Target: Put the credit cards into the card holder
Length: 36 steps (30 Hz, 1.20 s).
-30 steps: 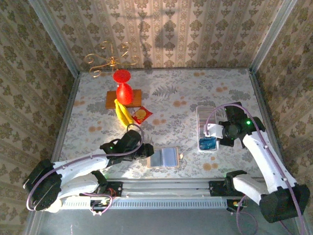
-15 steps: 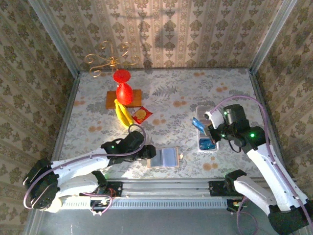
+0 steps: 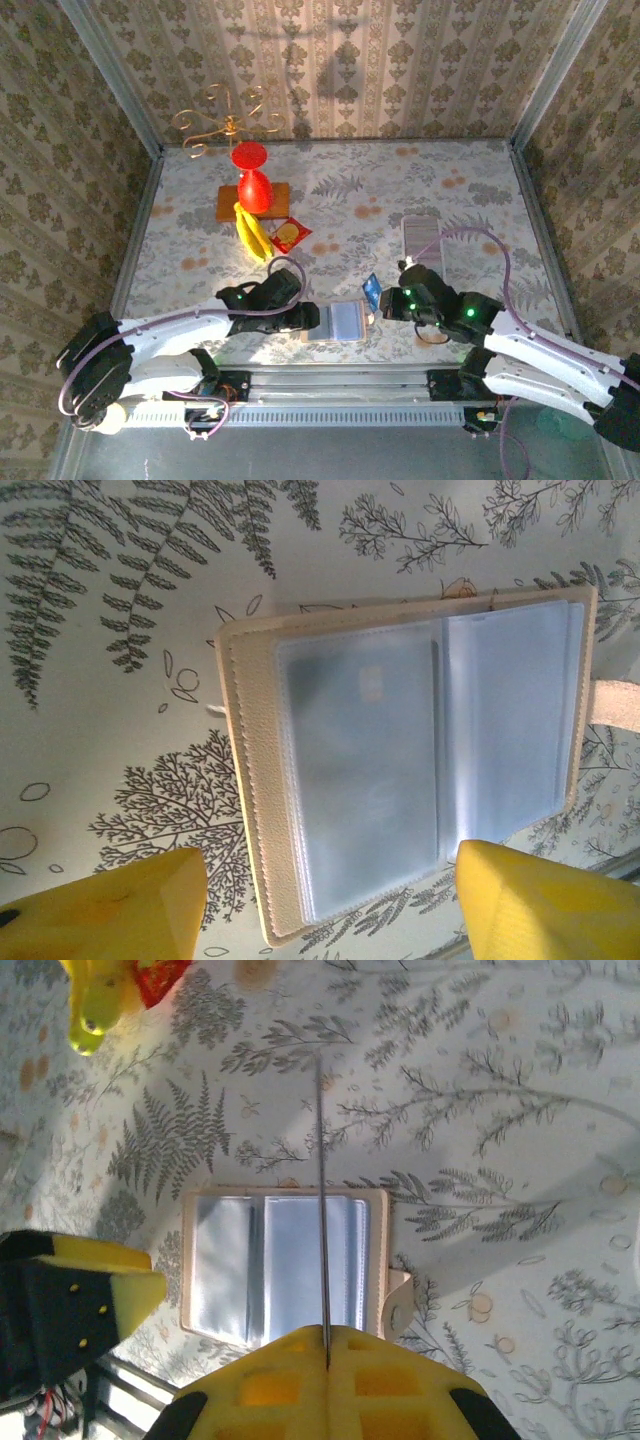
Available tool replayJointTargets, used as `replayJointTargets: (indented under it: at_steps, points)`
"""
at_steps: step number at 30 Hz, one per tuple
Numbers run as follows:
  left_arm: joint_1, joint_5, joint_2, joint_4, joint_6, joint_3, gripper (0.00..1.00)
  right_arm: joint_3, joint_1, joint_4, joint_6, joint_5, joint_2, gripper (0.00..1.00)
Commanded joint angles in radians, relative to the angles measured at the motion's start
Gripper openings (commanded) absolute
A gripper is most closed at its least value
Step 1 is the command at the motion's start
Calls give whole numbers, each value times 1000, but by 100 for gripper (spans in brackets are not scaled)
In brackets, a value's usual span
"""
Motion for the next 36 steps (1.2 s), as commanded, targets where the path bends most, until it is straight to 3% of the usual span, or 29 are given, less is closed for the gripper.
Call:
replayJointTargets:
  at_steps: [1,8,14,36]
  points:
    - [11,70,13,13,35,6,66,-43,76,141,212,147,12,0]
    - [15,126,102,33,70,31,64,-50,256,232,311,287,141,0]
    - [10,108,131,33,58,42,60,-63,369,315,372,390,222,0]
    - [-45,49,200,-75,38,28,46,-84,527,438,467,471,425,0]
